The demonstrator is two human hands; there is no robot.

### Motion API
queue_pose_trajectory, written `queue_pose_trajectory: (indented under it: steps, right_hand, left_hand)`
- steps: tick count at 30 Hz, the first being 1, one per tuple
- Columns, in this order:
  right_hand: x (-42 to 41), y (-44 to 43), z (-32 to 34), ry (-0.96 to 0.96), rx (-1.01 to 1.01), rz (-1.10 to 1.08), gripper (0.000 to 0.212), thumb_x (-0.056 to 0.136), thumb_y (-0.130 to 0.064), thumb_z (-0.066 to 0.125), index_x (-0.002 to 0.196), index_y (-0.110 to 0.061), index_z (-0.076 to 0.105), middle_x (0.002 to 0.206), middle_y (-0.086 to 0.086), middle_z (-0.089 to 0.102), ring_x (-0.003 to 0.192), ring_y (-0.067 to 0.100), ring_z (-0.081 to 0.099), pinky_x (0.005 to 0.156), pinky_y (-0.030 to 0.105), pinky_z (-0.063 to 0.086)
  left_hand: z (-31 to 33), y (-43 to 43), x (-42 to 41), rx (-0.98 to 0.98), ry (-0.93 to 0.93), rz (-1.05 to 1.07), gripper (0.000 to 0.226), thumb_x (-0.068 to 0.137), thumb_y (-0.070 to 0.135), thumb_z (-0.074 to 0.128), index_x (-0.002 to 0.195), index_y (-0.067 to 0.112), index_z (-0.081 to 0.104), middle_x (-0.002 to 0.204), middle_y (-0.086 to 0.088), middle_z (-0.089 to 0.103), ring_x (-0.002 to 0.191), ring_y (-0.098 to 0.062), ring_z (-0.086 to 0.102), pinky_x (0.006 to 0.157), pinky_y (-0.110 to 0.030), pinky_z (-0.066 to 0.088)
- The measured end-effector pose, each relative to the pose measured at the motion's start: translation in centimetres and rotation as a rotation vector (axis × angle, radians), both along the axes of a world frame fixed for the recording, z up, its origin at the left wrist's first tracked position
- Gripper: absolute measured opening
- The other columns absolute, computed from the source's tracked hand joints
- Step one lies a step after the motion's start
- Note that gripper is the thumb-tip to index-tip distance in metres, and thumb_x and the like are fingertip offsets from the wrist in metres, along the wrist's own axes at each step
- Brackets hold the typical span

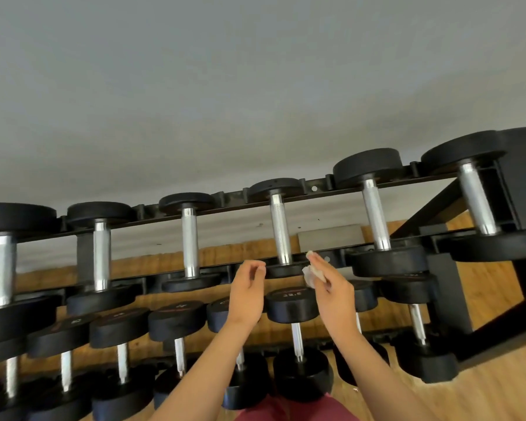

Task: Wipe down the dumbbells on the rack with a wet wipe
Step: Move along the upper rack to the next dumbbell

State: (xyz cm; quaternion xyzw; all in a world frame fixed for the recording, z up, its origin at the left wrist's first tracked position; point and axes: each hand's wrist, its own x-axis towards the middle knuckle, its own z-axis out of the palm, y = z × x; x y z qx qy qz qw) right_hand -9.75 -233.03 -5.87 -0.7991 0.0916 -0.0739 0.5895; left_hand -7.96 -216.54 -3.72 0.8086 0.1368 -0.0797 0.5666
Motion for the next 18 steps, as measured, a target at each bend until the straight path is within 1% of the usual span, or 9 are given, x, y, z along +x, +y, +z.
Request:
queue_pose_trajectory:
  steps: [3,5,6,9,12,13,15,16,18]
  right_hand:
    - [0.1,0.1,1.9,0.024,0.032,-0.08,0.041,0.085,0.006,0.066,0.106,-0.029,0.067,0.112,-0.005,0.07,0.109,0.0,0.062,0.1,0.018,0.046]
    - [1.4,0.2,3.8,-0.005,0.011,-0.077,0.036,0.085,0.001,0.068,0.103,-0.03,0.069,0.107,-0.01,0.07,0.104,0.001,0.064,0.095,0.017,0.049]
    - [2.4,0.2,4.7,-0.035,0.007,-0.069,0.034,0.086,0.0,0.068,0.104,-0.029,0.069,0.108,-0.011,0.069,0.105,-0.001,0.063,0.094,0.016,0.048]
    - [7.0,-0.3,7.2,-0.14,-0.033,-0.03,0.027,0.09,-0.004,0.064,0.112,-0.02,0.068,0.121,-0.009,0.063,0.112,-0.005,0.057,0.097,0.011,0.043]
    - [11.9,-0.5,8.4,-0.172,-0.105,0.022,0.024,0.093,-0.005,0.06,0.113,-0.015,0.068,0.127,-0.005,0.054,0.116,-0.001,0.051,0.1,0.007,0.038]
    - [13.2,-0.3,8.3,-0.188,-0.154,0.061,0.025,0.093,-0.003,0.06,0.115,-0.012,0.068,0.128,-0.002,0.056,0.118,0.005,0.052,0.102,0.01,0.038]
    - [15.0,0.5,7.6,-0.228,-0.299,0.186,0.03,0.091,0.002,0.06,0.12,-0.007,0.066,0.129,0.006,0.061,0.124,0.016,0.053,0.109,0.024,0.04]
    - [15.5,1.1,7.1,-0.256,-0.39,0.246,0.035,0.089,0.006,0.06,0.122,-0.005,0.065,0.129,0.009,0.062,0.127,0.02,0.053,0.112,0.031,0.038]
    - [16.1,2.8,6.3,-0.334,-0.568,0.336,0.04,0.082,0.013,0.063,0.118,-0.001,0.067,0.126,0.014,0.064,0.127,0.028,0.053,0.114,0.037,0.033]
  left_hand:
    - [-0.5,-1.6,1.9,0.055,-0.034,0.101,0.017,0.102,0.027,0.045,0.096,0.021,0.06,0.097,0.001,0.061,0.096,-0.012,0.056,0.088,-0.026,0.042]
    - [-0.2,-3.0,3.5,0.056,-0.049,0.148,0.013,0.102,0.028,0.045,0.095,0.028,0.056,0.099,0.0,0.061,0.098,-0.016,0.057,0.091,-0.031,0.045]
    - [0.0,-3.8,4.1,0.05,-0.037,0.16,0.011,0.102,0.029,0.045,0.095,0.03,0.054,0.099,0.001,0.061,0.097,-0.015,0.057,0.089,-0.03,0.046]
    - [-0.1,-5.3,4.7,0.097,0.011,0.245,0.013,0.1,0.035,0.047,0.098,0.025,0.056,0.091,0.007,0.062,0.084,-0.007,0.059,0.075,-0.026,0.046]
    - [0.0,-5.5,4.5,0.108,0.008,0.296,0.008,0.098,0.026,0.051,0.094,0.022,0.057,0.084,0.008,0.062,0.077,-0.004,0.058,0.065,-0.02,0.041]
    - [0.0,-5.5,4.6,0.112,0.005,0.294,0.007,0.097,0.024,0.052,0.093,0.022,0.057,0.084,0.007,0.062,0.076,-0.004,0.058,0.064,-0.018,0.04]
    - [0.0,-5.5,4.6,0.133,-0.005,0.288,0.007,0.095,0.023,0.053,0.089,0.022,0.056,0.081,0.007,0.062,0.074,-0.004,0.058,0.063,-0.018,0.041]
    - [0.0,-5.5,4.6,0.145,-0.014,0.29,0.008,0.094,0.023,0.053,0.087,0.023,0.056,0.079,0.007,0.061,0.073,-0.005,0.058,0.063,-0.019,0.042]
    - [-0.2,-5.6,4.5,0.187,-0.034,0.294,0.009,0.093,0.024,0.053,0.085,0.023,0.055,0.078,0.007,0.06,0.07,-0.005,0.057,0.062,-0.022,0.043]
